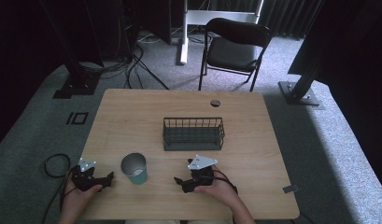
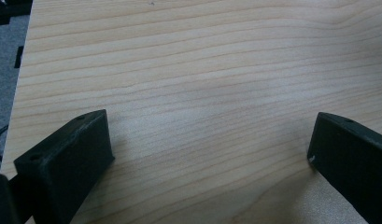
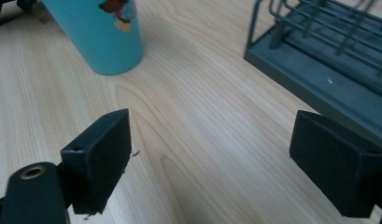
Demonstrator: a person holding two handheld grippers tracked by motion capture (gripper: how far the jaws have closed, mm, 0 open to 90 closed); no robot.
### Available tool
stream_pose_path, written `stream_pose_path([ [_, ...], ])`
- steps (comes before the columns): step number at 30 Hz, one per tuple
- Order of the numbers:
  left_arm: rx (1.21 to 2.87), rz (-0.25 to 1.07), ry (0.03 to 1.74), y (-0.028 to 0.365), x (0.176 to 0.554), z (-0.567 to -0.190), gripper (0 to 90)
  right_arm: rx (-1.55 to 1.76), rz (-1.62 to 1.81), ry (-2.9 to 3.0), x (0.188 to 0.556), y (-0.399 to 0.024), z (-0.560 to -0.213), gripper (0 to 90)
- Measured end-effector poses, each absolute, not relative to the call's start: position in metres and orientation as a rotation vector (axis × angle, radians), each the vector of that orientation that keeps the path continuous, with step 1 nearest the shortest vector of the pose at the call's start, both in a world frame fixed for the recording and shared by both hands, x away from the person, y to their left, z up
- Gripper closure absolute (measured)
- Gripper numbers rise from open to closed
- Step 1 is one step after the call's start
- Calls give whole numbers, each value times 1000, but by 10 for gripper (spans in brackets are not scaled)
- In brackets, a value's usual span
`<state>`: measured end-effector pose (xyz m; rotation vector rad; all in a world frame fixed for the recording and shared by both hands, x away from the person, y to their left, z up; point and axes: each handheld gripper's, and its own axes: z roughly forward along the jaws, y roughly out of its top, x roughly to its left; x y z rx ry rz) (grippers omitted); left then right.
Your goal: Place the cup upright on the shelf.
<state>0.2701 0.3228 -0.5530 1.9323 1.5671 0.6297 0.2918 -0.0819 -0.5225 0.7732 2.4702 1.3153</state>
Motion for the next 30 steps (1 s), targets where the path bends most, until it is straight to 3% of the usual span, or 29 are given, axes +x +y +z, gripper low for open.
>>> stream_pose_path([
  [30,1932,630,1567,323,270,-553,2,633,1414,2526,288,-14,-522,129],
])
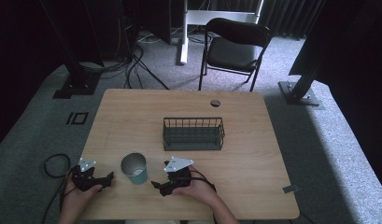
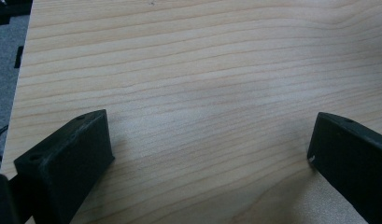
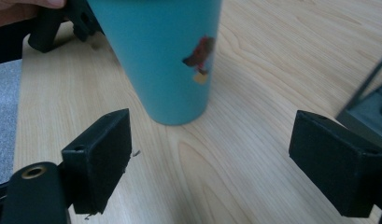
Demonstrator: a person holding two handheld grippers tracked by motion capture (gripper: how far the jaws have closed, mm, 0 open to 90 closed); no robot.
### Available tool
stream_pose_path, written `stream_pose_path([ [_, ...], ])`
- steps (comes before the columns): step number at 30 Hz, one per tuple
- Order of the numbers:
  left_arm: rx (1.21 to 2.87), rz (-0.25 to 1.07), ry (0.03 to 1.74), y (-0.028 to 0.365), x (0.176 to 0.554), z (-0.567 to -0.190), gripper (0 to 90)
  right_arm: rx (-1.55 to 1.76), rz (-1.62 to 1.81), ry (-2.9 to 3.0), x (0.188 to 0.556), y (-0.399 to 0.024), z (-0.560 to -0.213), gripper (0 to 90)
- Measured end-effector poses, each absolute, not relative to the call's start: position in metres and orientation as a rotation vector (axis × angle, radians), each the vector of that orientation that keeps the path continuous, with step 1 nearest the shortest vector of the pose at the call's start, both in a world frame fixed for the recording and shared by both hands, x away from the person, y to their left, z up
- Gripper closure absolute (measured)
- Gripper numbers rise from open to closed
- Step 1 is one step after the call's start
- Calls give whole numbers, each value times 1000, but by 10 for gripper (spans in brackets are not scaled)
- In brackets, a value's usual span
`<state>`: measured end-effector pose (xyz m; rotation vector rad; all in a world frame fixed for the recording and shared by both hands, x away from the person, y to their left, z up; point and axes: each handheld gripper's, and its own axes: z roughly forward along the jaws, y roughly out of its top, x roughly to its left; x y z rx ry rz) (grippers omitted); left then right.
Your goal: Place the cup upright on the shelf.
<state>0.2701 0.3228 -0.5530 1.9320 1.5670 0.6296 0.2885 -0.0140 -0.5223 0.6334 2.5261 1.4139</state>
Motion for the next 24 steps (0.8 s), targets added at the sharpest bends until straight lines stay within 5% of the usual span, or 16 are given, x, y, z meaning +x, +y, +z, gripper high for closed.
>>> stream_pose_path([
  [24,1932,630,1567,323,270,-553,2,550,1485,2510,288,28,-519,127],
])
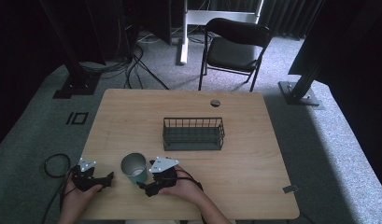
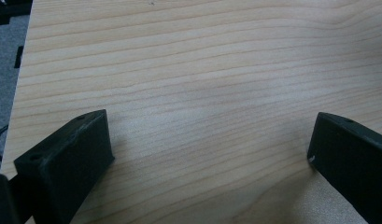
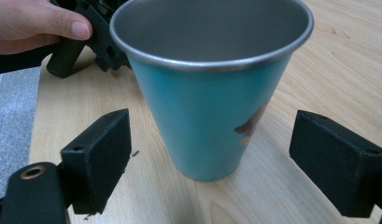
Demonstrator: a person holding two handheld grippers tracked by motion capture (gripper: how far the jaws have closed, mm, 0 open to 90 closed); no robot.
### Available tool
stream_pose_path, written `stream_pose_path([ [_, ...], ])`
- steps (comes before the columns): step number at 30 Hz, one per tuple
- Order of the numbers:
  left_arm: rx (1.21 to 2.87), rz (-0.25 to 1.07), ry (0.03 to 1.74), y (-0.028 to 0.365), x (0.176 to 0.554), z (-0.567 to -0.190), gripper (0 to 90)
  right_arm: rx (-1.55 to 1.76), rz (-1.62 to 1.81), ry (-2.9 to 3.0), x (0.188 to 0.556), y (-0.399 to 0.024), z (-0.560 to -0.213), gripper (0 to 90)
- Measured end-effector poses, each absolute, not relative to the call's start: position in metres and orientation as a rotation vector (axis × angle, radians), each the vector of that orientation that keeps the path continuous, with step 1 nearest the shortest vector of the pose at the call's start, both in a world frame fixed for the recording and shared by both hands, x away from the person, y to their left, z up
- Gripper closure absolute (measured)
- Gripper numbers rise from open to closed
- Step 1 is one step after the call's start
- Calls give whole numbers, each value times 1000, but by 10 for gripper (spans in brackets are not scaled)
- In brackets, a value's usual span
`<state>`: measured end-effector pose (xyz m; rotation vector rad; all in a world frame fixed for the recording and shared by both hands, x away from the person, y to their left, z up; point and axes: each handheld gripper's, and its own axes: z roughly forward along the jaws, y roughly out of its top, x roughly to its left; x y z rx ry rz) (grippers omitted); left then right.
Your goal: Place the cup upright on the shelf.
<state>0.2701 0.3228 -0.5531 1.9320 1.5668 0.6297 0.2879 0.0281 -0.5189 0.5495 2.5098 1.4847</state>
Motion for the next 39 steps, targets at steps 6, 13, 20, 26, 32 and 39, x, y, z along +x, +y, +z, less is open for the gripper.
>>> stream_pose_path([
  [6,1932,629,1567,323,270,-553,2,555,1510,2503,290,35,-518,125],
  [13,1932,630,1567,323,270,-553,2,547,1545,2488,291,43,-518,121],
  [20,1932,630,1567,323,270,-553,2,558,1562,2469,294,49,-517,121],
  [26,1929,630,1568,323,270,-553,2,553,1594,2436,298,56,-517,120],
  [32,1929,630,1568,323,270,-553,2,545,1612,2427,299,61,-515,116],
  [39,1929,630,1567,323,270,-553,2,543,1626,2421,298,67,-517,116],
])
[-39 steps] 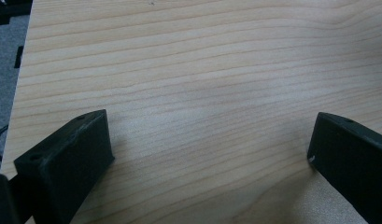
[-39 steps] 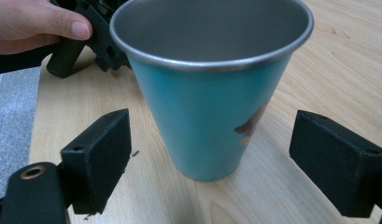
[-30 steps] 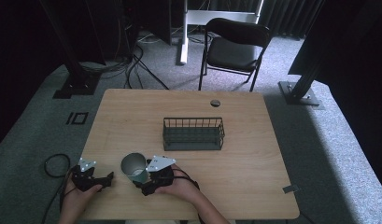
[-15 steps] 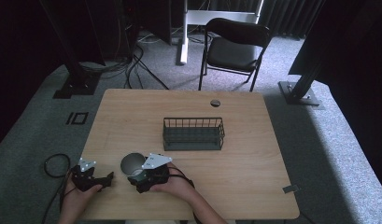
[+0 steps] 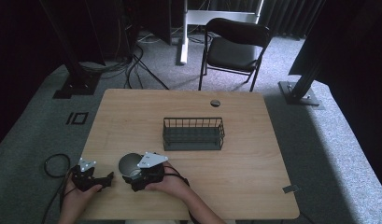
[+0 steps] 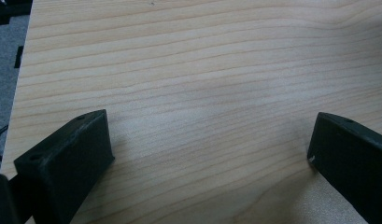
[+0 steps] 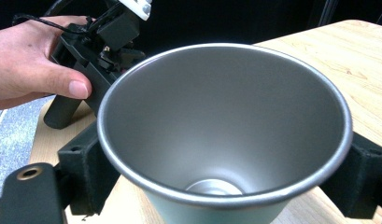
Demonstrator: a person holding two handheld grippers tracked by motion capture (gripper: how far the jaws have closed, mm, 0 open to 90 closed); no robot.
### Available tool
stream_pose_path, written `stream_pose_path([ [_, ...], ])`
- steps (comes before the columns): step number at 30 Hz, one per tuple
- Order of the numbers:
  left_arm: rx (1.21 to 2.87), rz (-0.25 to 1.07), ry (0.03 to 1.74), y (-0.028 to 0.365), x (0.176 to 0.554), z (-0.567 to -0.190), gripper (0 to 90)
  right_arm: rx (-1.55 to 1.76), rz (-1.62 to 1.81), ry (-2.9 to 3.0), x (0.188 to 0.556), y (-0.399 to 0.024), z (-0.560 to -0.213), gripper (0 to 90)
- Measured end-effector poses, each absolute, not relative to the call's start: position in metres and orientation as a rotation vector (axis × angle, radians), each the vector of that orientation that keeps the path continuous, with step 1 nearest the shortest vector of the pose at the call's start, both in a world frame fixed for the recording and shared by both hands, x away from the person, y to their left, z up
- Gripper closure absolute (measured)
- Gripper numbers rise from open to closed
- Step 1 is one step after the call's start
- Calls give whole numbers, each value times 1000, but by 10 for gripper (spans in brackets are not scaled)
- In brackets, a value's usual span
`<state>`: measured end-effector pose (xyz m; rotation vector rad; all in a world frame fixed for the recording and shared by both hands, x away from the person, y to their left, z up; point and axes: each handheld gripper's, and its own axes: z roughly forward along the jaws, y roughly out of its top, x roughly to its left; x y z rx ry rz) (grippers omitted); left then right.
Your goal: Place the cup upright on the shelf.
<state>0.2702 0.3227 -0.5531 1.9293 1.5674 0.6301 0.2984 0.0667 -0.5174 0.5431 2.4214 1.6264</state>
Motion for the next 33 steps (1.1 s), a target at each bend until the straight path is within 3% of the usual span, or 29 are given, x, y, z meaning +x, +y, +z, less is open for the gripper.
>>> stream_pose_path([
  [14,1933,630,1566,323,270,-553,2,517,1584,2421,296,67,-514,140],
  [33,1928,628,1569,323,270,-553,2,538,1580,2387,300,53,-484,141],
])
